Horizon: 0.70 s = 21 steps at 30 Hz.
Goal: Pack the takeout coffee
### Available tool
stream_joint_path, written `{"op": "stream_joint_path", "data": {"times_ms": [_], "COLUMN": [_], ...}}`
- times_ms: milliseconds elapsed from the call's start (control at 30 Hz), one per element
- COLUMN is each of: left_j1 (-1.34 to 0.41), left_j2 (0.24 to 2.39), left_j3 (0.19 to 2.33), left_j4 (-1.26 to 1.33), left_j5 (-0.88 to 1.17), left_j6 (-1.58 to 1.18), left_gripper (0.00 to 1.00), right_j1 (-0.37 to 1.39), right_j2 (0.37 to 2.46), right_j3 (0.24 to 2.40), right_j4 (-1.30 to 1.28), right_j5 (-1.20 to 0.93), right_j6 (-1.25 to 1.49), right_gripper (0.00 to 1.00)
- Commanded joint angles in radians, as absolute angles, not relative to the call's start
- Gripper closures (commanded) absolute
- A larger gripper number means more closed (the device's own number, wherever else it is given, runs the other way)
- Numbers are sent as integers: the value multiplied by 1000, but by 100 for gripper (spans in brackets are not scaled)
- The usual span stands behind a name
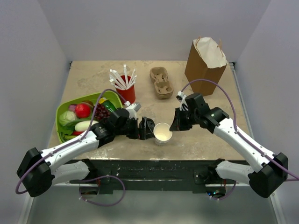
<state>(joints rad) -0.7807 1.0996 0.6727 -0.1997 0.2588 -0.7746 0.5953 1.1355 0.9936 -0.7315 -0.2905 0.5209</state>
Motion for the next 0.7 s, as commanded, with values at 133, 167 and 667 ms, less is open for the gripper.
{"op": "stream_joint_path", "data": {"times_ms": [133,167,667], "left_j1": [-776,-779,-778], "left_j2": [1141,1152,1184], "left_j3": [672,673,712], "left_j4": [-133,-141,-216], "left_j5": [278,258,204], "left_j6": [-787,-787,-761], "left_gripper": [0,0,0], "right_j1": [592,592,571], "right_j2": [1097,1097,1077], "right_j3": [968,960,1015], "right_j4": [-660,-652,-635], "right_j5": [-386,-394,-393], "right_j6": [555,560,588], "right_gripper": [100,100,100]}}
